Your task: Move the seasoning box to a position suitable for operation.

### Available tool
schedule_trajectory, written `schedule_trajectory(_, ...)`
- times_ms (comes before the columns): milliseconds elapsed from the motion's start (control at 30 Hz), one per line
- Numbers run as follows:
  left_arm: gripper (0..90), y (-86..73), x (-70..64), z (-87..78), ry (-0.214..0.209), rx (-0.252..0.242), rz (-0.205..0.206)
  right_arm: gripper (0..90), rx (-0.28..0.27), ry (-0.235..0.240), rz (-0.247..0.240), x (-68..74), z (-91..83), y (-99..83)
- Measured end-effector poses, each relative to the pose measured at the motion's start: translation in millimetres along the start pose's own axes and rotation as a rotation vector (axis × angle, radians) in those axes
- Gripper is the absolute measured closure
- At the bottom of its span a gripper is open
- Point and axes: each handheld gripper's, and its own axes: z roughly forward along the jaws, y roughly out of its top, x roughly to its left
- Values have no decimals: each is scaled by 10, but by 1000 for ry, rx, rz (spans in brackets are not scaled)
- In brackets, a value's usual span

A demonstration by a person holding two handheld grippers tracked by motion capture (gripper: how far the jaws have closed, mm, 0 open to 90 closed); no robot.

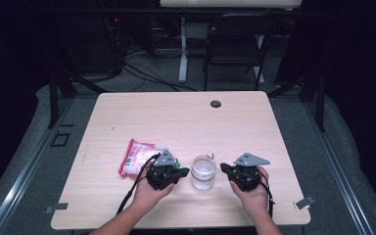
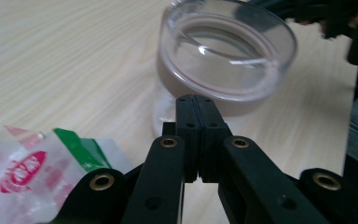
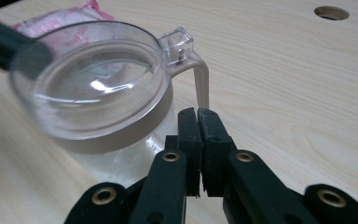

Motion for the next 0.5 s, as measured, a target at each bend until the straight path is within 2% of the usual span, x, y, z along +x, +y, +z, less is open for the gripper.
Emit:
schedule_trajectory(67,894,-42,-93,-4,-5,10,14,876,16,-9,-21,-17,135,43)
schedule_trajectory(100,893,-42,-93,-4,-5,10,14,876,16,-9,-21,-17,135,43)
schedule_trajectory(200,893,-85,-164,-4,-8,22,21,880,23,18,-15,-48,245,85)
schedule_trajectory(233,892,-85,-164,-4,-8,22,21,880,23,18,-15,-48,245,85)
schedule_trajectory(267,892,-110,-167,-9,-5,21,13,900,39,39,-24,-31,271,95)
schedule_trajectory(367,892,-127,-164,-22,-1,30,16,900,55,24,-45,0,273,94)
schedule_trajectory(433,891,-132,-154,-42,2,31,10,900,67,62,-29,24,268,70)
schedule_trajectory(467,891,-121,-135,-64,19,23,10,900,78,72,-31,43,270,64)
schedule_trajectory(500,889,-121,-135,-64,19,23,10,900,78,72,-31,43,270,64)
